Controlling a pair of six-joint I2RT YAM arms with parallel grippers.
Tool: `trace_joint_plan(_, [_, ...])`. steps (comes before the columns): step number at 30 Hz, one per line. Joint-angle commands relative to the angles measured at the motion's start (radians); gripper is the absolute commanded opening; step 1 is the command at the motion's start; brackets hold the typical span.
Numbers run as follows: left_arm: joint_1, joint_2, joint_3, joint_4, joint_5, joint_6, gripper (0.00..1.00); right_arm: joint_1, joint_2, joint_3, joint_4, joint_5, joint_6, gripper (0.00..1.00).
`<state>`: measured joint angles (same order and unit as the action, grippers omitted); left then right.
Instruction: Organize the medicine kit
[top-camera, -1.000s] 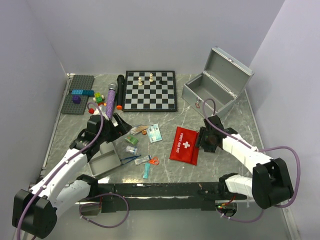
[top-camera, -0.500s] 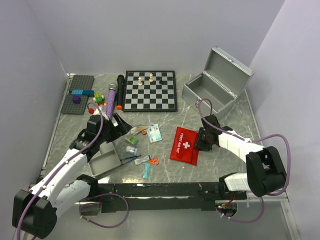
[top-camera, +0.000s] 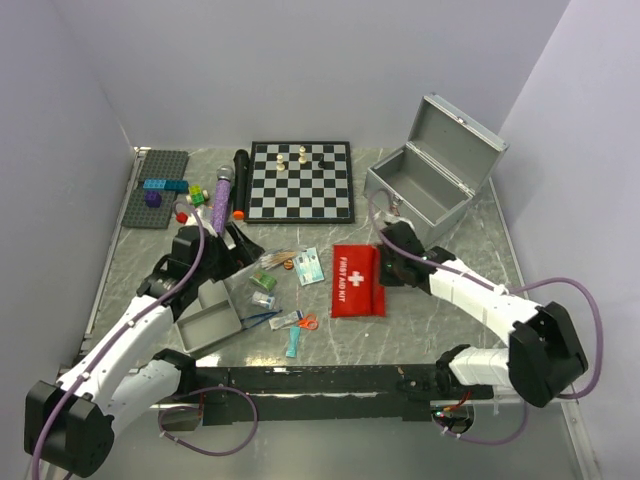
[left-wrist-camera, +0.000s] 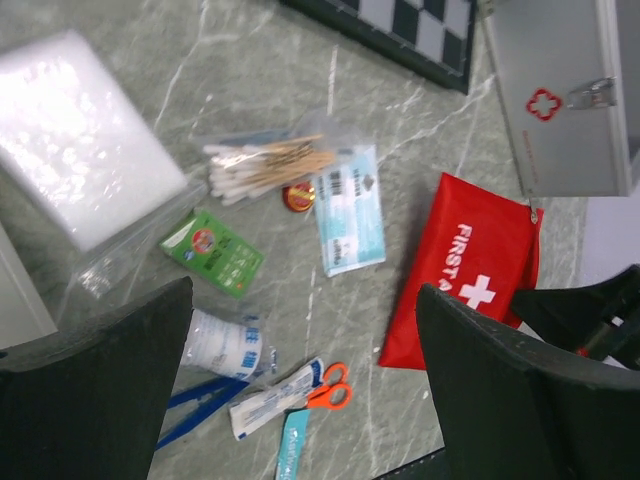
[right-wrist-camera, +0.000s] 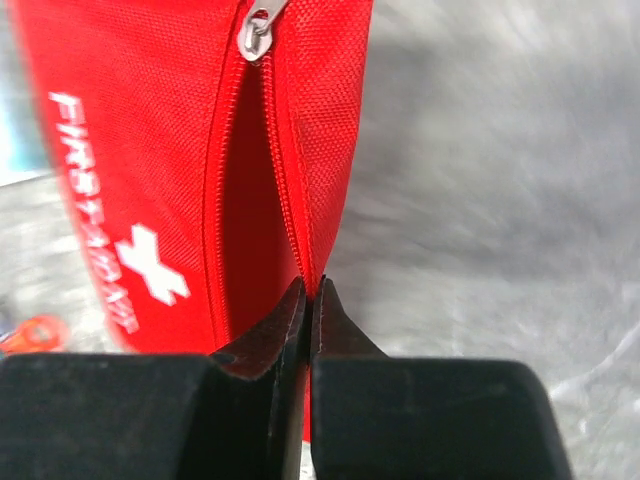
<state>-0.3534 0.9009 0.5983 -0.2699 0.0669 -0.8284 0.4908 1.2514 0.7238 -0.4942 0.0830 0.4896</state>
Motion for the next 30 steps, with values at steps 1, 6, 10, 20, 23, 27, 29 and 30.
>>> trace_joint_plan(1, [-0.004,-0.007,0.101,0.012,0.042,0.055,0.96,0.176,-0.084,0.143,0.066,0.136,-0.186,0.0])
trace_joint_plan(6, [-0.004,0.0,0.149,0.086,0.219,0.156,0.99,0.253,-0.128,0.215,0.124,-0.018,-0.394,0.0])
trace_joint_plan(10, [-0.004,-0.028,0.156,0.142,0.358,0.219,0.94,0.302,-0.187,0.235,0.12,-0.17,-0.515,0.0])
trace_joint_plan(20, [-0.006,-0.123,0.017,0.454,0.77,0.253,0.86,0.466,-0.251,0.247,0.046,-0.198,-0.626,0.0])
trace_joint_plan(23, [-0.006,-0.146,0.001,0.489,0.823,0.238,0.87,0.479,-0.274,0.259,0.025,-0.204,-0.649,0.0])
trace_joint_plan(27, [-0.018,-0.145,0.006,0.508,0.87,0.229,0.87,0.5,-0.299,0.263,0.011,-0.198,-0.675,0.0])
trace_joint_plan(29, [-0.035,-0.119,0.018,0.499,0.889,0.232,0.86,0.514,-0.3,0.262,0.013,-0.187,-0.684,0.0])
trace_joint_plan(30, [-0.042,-0.102,0.027,0.482,0.889,0.241,0.85,0.519,-0.294,0.266,0.009,-0.183,-0.691,0.0])
